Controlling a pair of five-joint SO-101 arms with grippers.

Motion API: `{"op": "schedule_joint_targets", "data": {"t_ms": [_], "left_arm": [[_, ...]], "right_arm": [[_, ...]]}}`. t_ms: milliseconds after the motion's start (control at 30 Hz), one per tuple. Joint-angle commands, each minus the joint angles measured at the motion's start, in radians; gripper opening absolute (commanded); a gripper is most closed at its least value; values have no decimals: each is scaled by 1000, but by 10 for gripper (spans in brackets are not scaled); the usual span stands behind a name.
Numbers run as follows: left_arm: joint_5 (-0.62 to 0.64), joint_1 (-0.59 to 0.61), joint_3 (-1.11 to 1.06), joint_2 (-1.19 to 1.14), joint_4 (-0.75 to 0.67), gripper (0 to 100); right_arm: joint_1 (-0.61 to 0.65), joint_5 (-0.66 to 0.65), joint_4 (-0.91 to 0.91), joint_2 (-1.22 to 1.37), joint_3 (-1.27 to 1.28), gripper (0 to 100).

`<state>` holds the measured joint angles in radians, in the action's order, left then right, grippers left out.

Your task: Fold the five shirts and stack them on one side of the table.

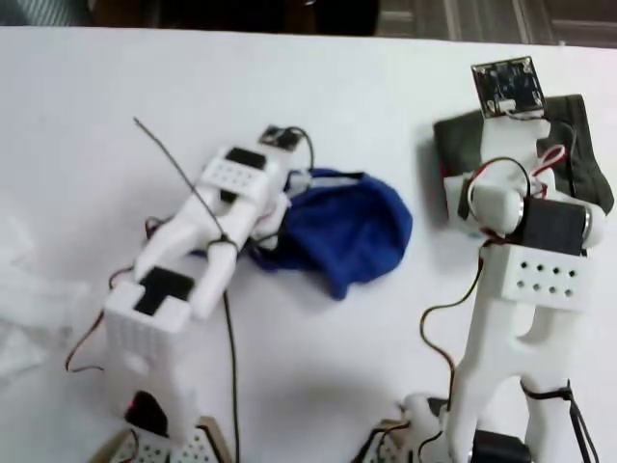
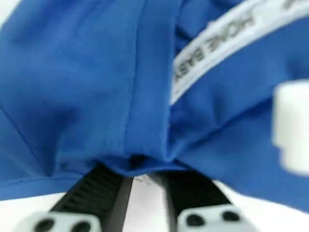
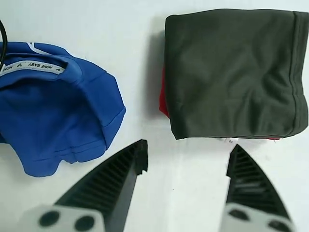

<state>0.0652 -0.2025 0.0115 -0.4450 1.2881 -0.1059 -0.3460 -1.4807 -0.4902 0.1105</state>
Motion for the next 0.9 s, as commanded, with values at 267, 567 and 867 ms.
{"op": "schedule_joint_targets", "data": {"t_ms": [267,567,867], "left_arm": [[-5,5,452,12,413,26],[-9,141,644,120,500,26],[-12,218,430,236,476,26]], "right_arm": [[36,-2,56,-31,160,269],[369,23,199,-27,341,279],[736,143,357,209,399,414]]}}
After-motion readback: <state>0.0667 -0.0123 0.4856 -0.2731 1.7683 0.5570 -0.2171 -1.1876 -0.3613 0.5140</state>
